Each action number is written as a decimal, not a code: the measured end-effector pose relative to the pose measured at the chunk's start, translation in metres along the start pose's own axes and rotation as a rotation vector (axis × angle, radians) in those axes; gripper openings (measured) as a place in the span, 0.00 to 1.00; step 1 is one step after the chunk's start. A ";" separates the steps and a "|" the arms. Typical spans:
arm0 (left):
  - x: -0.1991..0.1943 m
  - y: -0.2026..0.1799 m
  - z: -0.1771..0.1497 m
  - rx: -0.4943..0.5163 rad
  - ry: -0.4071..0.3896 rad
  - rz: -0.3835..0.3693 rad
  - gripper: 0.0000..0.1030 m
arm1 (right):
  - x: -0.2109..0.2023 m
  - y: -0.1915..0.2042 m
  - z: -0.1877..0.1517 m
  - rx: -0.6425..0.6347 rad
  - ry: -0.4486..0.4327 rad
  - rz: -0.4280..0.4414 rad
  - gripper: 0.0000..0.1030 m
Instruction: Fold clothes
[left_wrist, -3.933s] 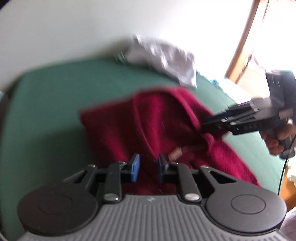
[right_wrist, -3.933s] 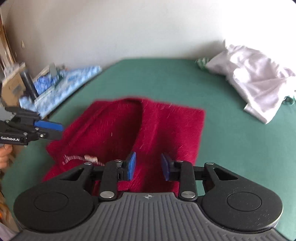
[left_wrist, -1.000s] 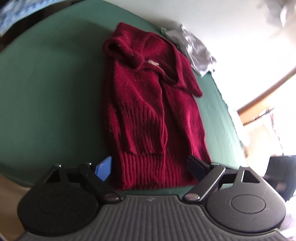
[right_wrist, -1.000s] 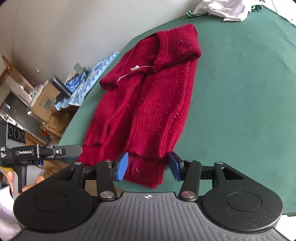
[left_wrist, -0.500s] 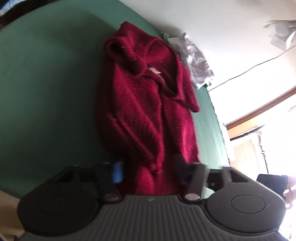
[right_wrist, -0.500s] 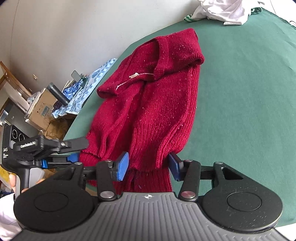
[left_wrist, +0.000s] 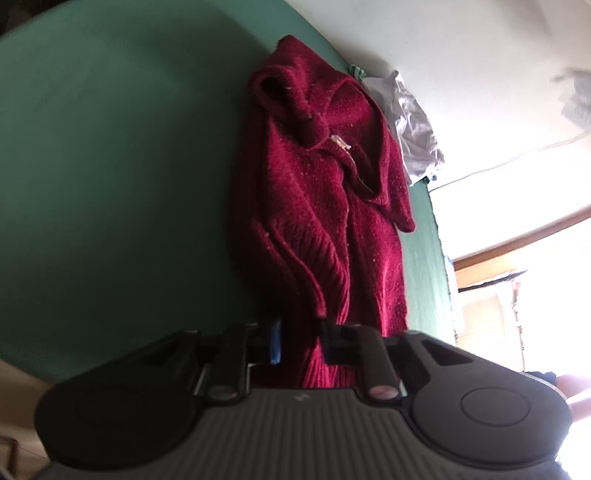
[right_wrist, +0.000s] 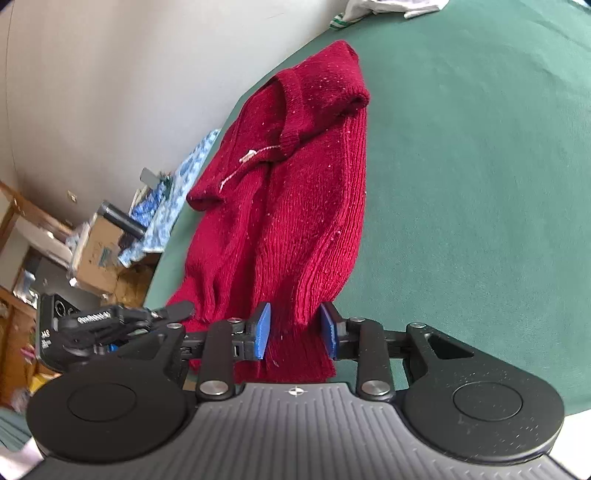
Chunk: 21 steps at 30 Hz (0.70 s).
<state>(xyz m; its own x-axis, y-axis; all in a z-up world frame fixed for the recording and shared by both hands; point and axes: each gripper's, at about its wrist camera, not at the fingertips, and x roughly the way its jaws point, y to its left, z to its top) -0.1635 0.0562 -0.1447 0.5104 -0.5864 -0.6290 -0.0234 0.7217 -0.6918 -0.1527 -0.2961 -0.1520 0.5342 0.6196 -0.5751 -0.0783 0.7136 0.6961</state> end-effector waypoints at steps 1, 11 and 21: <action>0.001 -0.005 -0.001 0.020 -0.003 0.021 0.11 | 0.001 -0.002 0.000 0.021 -0.002 0.001 0.16; -0.031 -0.048 0.000 0.144 -0.084 0.175 0.07 | -0.020 -0.015 0.014 0.222 0.050 0.085 0.10; -0.035 -0.061 0.067 0.170 -0.042 0.154 0.07 | -0.031 0.015 0.058 0.252 -0.026 0.138 0.10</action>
<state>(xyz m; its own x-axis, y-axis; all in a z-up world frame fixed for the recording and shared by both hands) -0.1224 0.0580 -0.0566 0.5474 -0.4514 -0.7047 0.0398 0.8551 -0.5169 -0.1215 -0.3233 -0.0985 0.5542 0.6946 -0.4587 0.0578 0.5176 0.8537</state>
